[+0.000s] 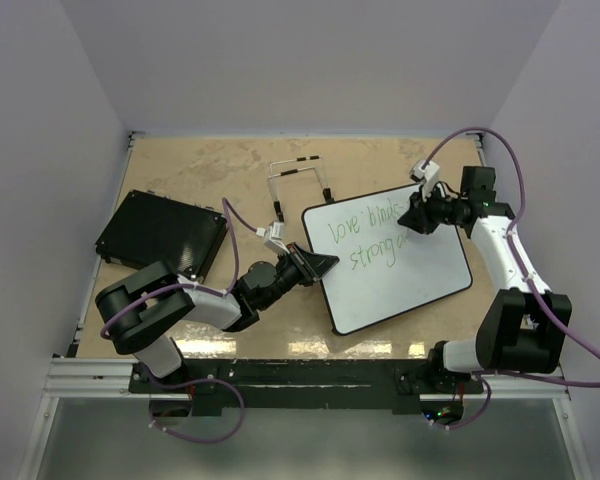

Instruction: Write a sentence on the whiteboard

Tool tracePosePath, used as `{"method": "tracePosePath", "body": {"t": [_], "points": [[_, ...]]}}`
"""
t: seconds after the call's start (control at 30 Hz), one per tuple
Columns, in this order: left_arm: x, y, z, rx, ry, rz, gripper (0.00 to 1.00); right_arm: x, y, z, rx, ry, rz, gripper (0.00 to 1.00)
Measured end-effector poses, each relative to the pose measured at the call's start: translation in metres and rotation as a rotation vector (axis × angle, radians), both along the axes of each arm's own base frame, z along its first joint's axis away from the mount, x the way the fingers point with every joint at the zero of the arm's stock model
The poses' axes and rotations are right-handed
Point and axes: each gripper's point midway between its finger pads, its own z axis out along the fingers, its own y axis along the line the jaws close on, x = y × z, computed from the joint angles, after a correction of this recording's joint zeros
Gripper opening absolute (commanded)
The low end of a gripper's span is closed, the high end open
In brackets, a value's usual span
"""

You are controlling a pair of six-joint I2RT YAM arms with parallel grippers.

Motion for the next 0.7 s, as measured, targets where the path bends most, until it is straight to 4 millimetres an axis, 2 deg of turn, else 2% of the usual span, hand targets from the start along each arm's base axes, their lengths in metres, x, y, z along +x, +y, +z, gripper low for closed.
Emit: {"method": "tracePosePath", "body": {"t": [0.17,0.7], "points": [[0.0,0.0,0.001,0.003,-0.007,-0.003,0.0,0.005,0.002,0.008,0.017,-0.018,-0.004,0.0],[0.001,0.0,0.0,0.001,-0.005,-0.006,0.0,0.014,0.001,0.003,0.035,-0.009,-0.024,0.0]]}}
